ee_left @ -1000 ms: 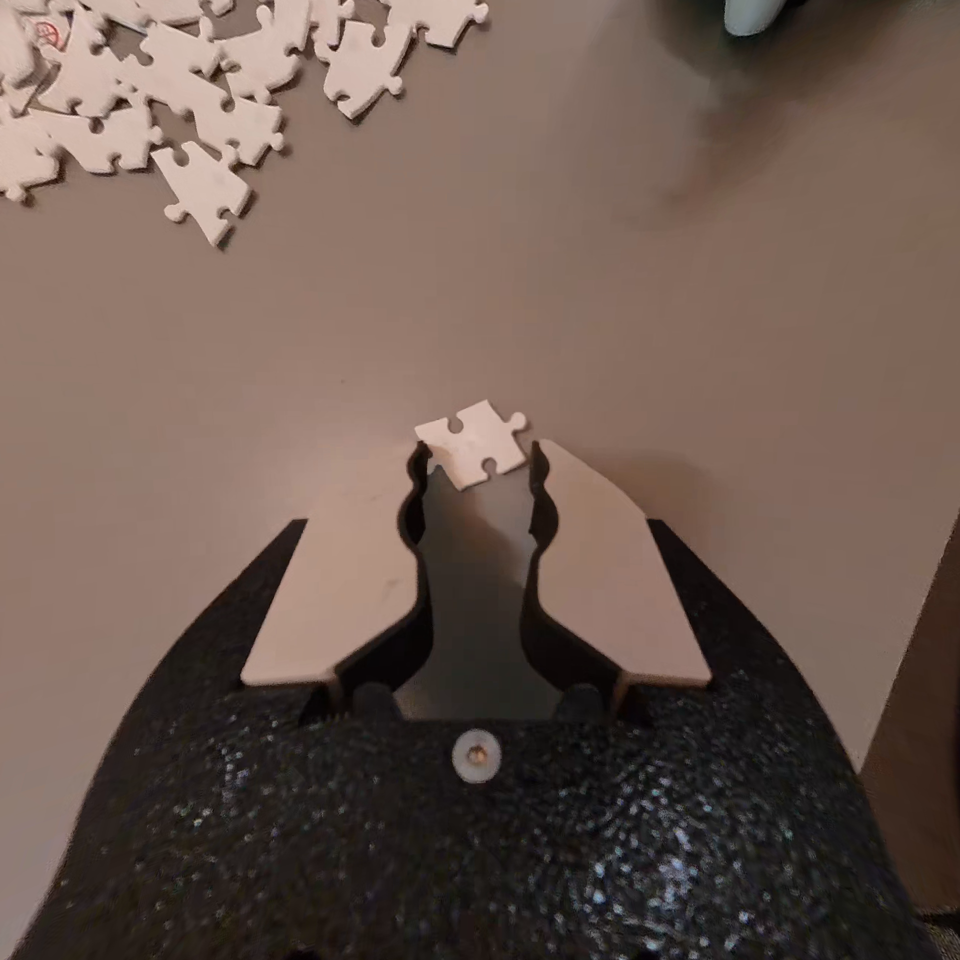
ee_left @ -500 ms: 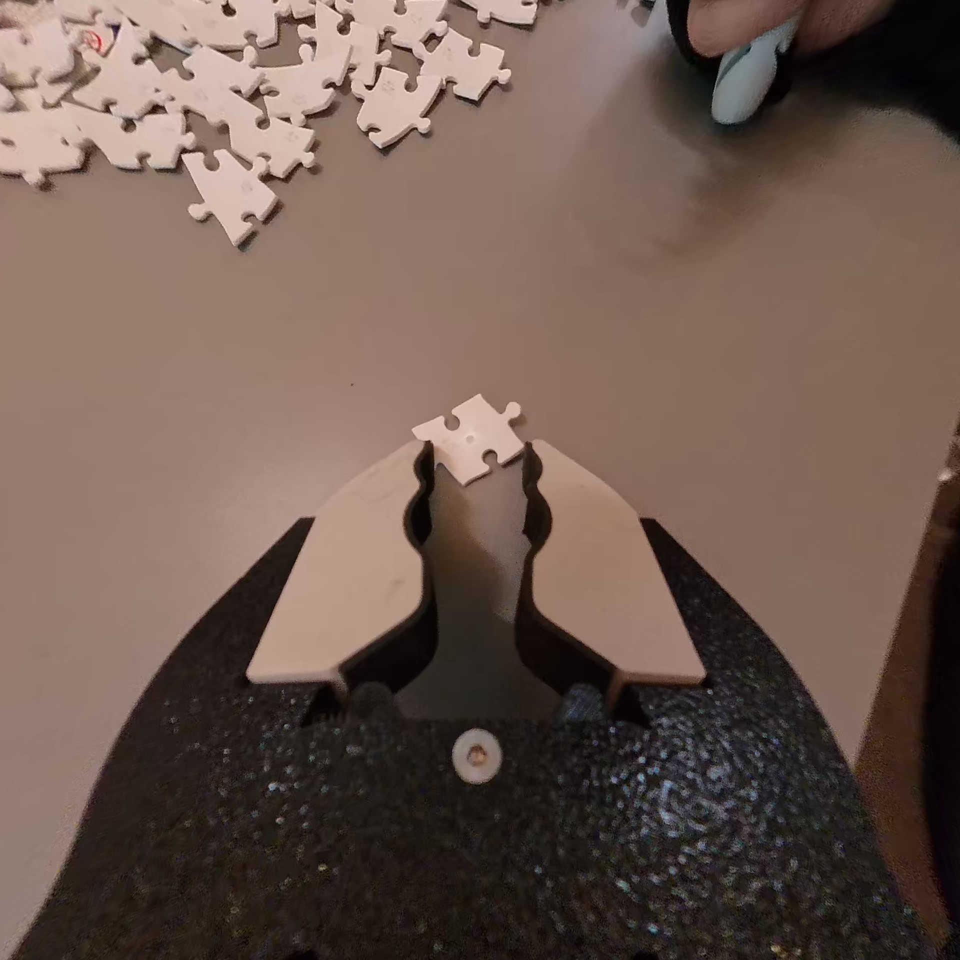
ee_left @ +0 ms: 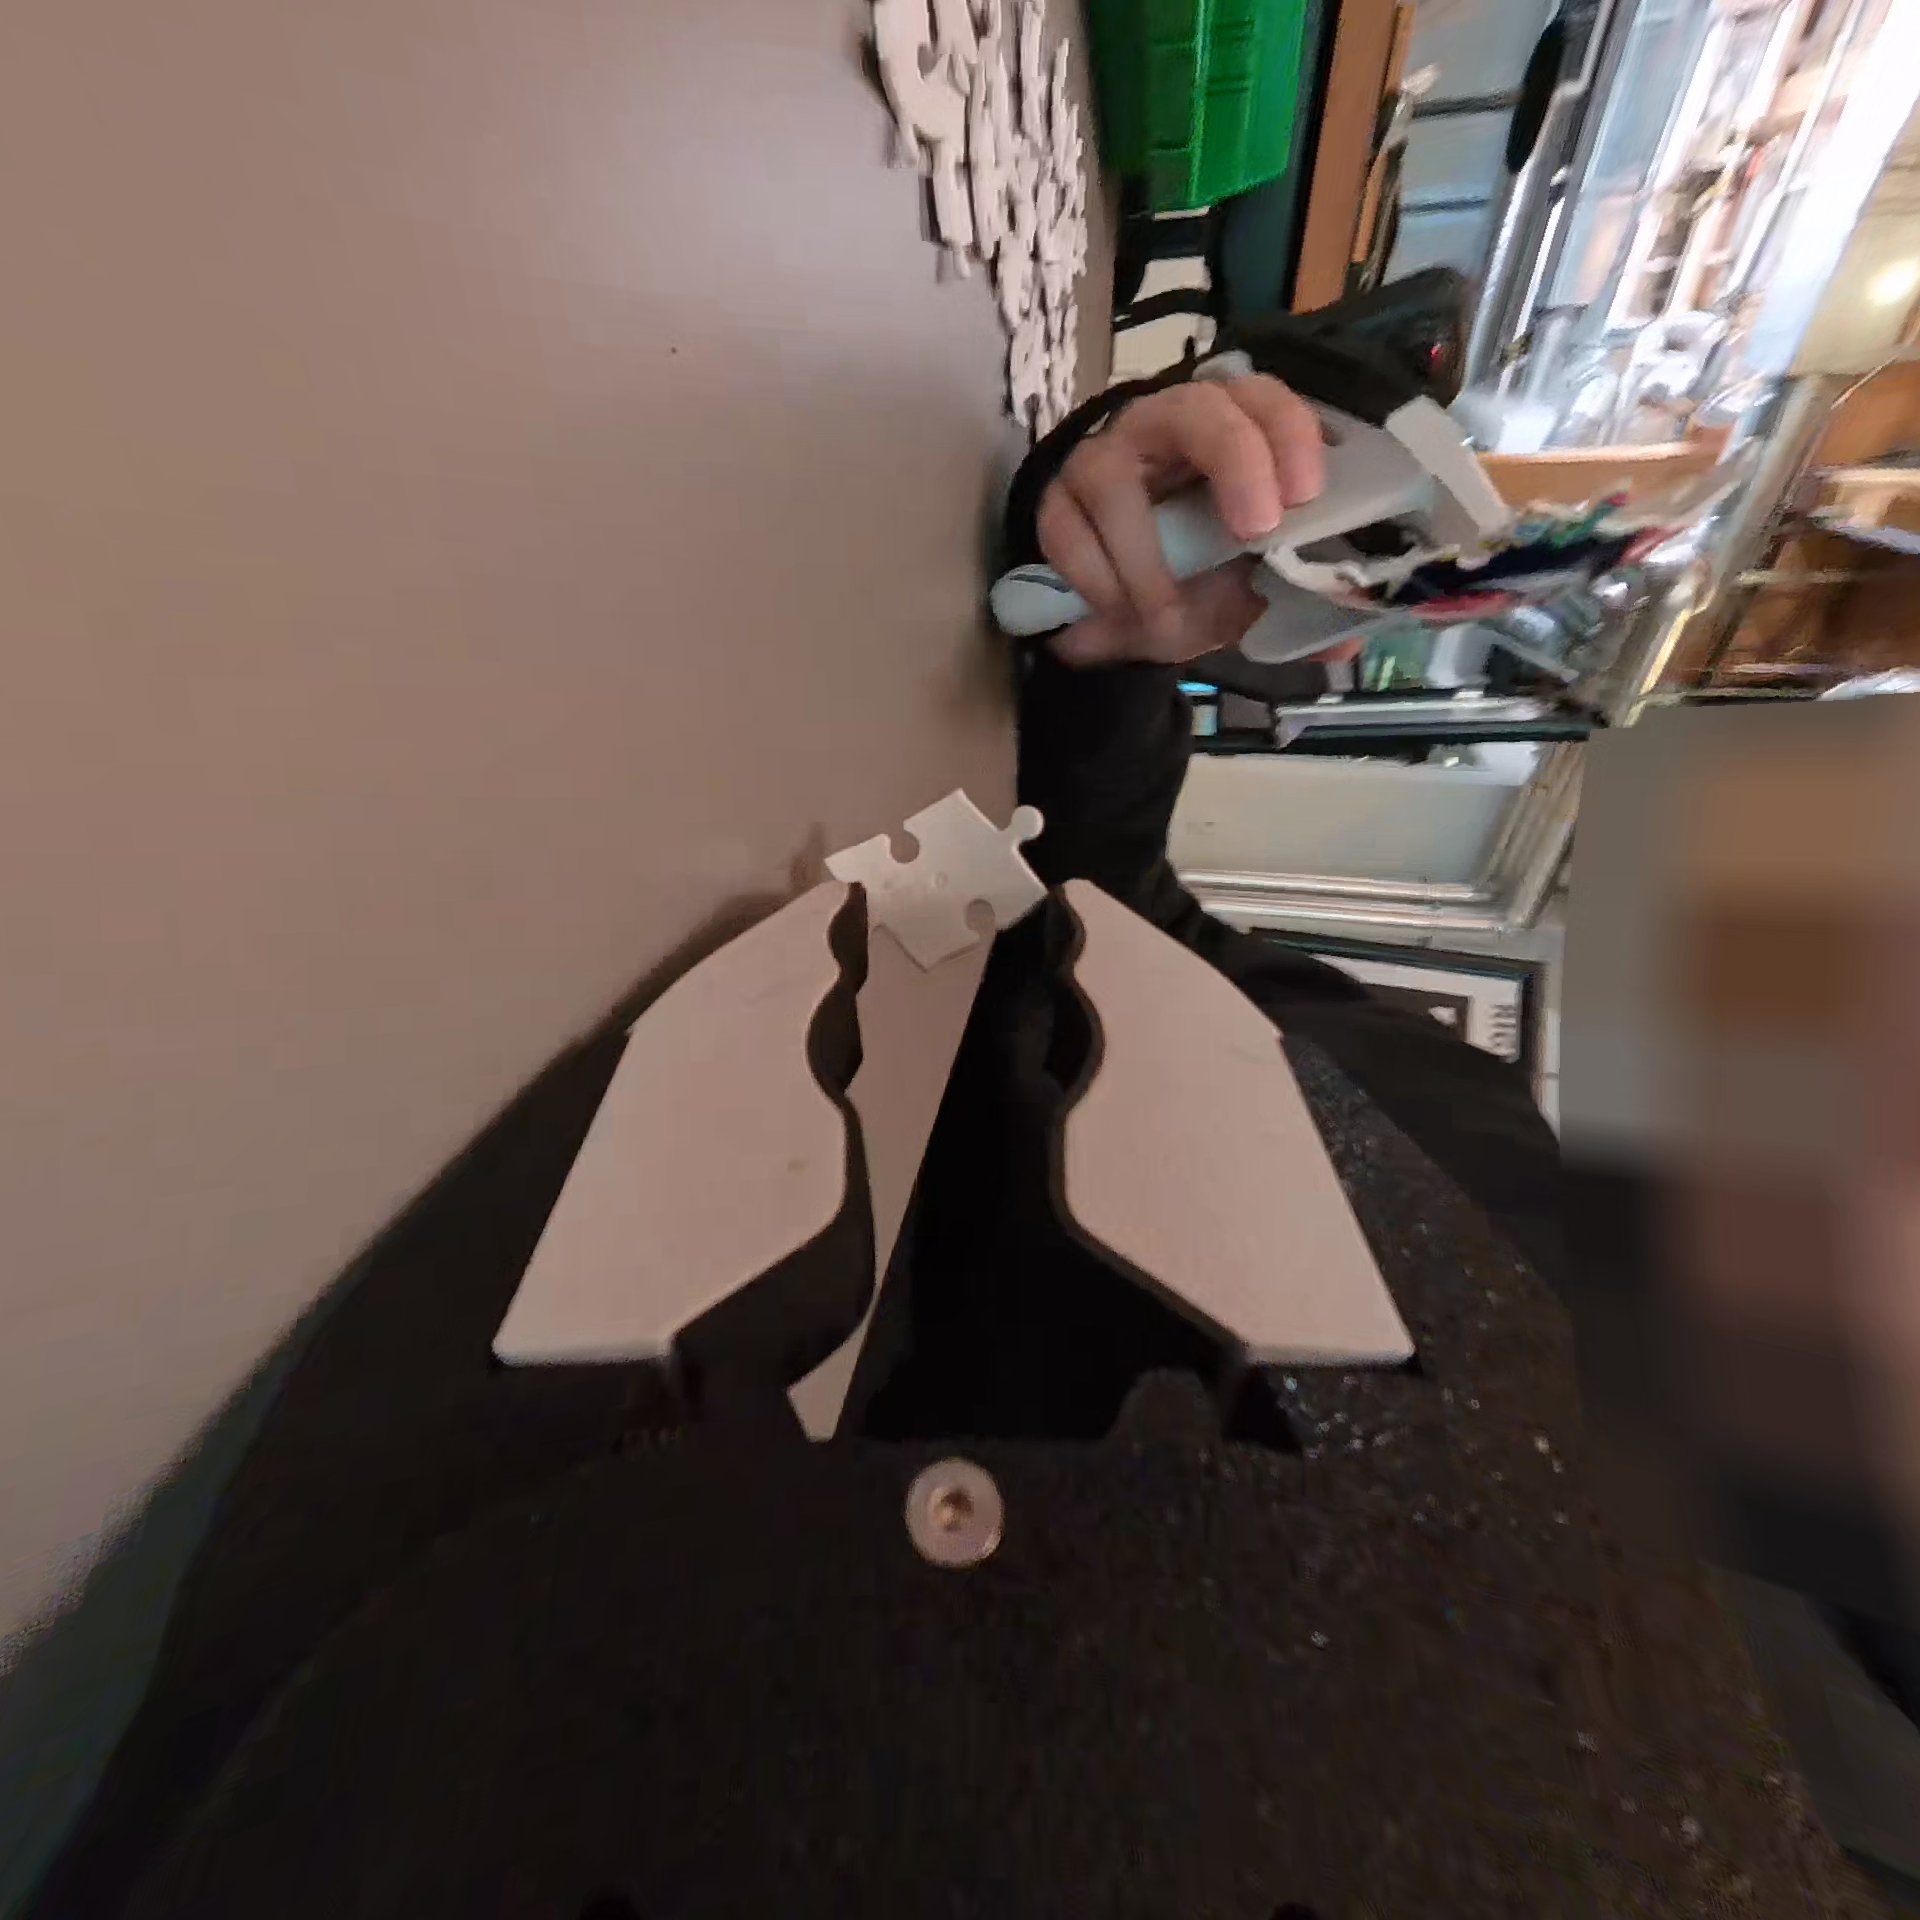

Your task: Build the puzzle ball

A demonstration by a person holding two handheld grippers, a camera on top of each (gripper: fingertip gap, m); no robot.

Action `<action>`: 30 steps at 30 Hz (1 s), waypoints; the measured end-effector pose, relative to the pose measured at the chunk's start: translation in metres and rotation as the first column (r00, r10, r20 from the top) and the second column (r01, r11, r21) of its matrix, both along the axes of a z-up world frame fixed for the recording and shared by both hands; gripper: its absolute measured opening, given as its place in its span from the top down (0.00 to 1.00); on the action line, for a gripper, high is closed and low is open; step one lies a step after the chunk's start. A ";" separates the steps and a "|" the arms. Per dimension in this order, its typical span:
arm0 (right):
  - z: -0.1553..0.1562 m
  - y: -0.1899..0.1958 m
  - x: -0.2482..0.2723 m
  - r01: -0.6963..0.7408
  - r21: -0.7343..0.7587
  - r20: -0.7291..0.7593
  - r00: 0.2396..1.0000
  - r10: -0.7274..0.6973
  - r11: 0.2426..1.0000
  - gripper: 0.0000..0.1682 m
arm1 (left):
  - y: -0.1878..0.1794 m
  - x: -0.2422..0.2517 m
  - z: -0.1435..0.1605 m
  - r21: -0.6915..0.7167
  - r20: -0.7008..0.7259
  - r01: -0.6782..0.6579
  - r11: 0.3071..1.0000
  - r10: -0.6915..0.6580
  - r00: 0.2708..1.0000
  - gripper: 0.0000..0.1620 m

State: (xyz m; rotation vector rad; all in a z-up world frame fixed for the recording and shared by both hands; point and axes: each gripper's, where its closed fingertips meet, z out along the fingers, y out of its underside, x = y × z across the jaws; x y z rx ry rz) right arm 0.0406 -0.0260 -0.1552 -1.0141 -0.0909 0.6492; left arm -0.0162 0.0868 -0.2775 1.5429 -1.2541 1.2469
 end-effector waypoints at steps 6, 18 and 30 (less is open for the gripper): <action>0.000 0.000 0.000 -0.002 0.000 0.000 1.000 0.002 1.000 0.98 | 0.014 0.014 0.000 -0.023 -0.076 -0.036 0.999 0.034 0.997 0.92; 0.000 0.000 -0.001 -0.004 -0.001 0.004 1.000 0.004 1.000 0.98 | 0.028 0.032 0.010 0.255 0.238 0.026 0.967 -0.089 0.967 0.85; 0.000 0.000 -0.001 -0.021 0.000 -0.004 1.000 0.021 1.000 0.98 | 0.014 0.030 -0.015 0.839 0.512 -0.159 0.521 -0.655 0.555 0.72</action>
